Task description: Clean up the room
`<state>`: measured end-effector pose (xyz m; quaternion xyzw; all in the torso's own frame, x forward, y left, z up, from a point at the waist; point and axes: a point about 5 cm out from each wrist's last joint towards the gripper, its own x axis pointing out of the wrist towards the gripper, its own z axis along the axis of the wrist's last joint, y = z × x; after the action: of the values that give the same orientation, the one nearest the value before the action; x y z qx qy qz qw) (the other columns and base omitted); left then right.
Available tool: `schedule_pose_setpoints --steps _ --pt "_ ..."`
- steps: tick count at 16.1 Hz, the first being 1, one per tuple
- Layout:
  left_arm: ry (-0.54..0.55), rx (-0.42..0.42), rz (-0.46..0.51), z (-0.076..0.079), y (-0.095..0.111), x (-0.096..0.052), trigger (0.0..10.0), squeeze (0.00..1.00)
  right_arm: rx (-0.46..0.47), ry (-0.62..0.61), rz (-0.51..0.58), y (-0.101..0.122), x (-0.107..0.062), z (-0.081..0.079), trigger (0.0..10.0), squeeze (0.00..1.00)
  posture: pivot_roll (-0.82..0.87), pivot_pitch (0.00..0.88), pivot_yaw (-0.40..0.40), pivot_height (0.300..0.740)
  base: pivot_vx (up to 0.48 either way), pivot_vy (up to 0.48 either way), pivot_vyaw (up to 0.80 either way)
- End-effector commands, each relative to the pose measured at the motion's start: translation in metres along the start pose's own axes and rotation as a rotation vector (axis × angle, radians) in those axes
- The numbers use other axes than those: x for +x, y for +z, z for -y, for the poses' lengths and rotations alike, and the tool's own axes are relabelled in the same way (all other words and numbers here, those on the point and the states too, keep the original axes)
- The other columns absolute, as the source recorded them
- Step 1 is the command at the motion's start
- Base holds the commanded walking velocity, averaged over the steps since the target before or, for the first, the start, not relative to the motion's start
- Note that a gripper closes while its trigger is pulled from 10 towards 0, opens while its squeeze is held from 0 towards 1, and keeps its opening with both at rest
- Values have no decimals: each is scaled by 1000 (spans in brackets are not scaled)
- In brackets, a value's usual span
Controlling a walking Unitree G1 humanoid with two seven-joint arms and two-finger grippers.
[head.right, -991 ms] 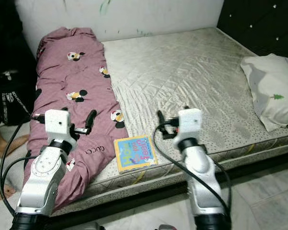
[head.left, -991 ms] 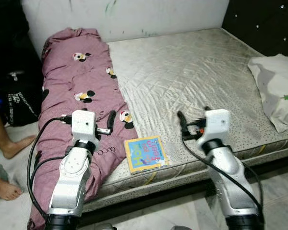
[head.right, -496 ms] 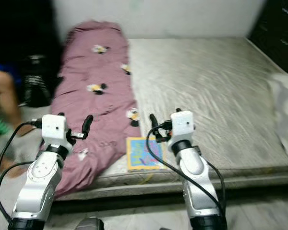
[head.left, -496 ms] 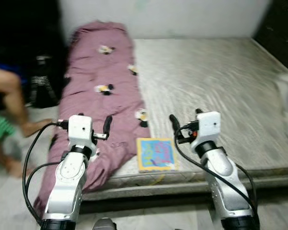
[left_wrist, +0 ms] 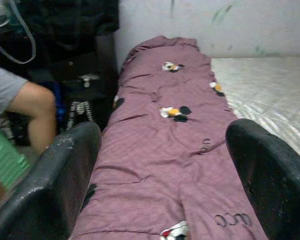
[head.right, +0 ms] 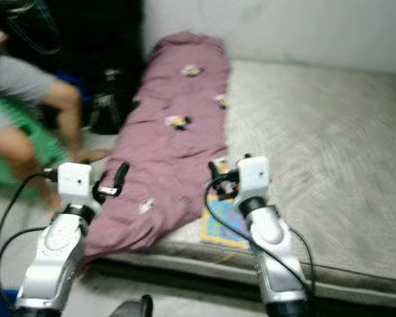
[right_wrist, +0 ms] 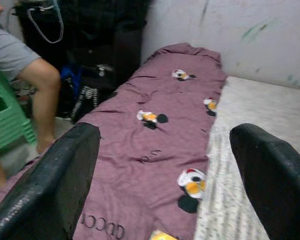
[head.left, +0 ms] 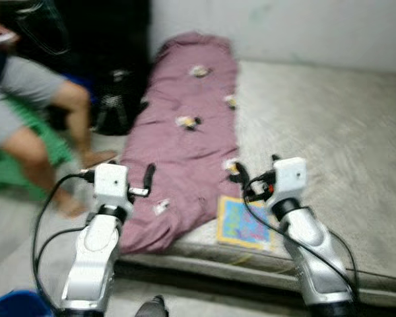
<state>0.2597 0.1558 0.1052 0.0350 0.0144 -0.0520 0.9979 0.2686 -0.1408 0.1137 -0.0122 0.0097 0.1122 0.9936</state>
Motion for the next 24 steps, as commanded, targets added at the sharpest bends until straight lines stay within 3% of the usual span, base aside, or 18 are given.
schedule_pose_setpoints --steps 1,24 --pt "4 12 -2 -3 2 -1 10000 0 20 -9 -1 0 0 1 10000 0 -48 0 -46 740 0 0 0" --pt "-39 -15 -7 4 3 -2 10000 0 22 -54 -10 -1 -2 9 10000 0 -56 0 -58 740 0 -317 0"
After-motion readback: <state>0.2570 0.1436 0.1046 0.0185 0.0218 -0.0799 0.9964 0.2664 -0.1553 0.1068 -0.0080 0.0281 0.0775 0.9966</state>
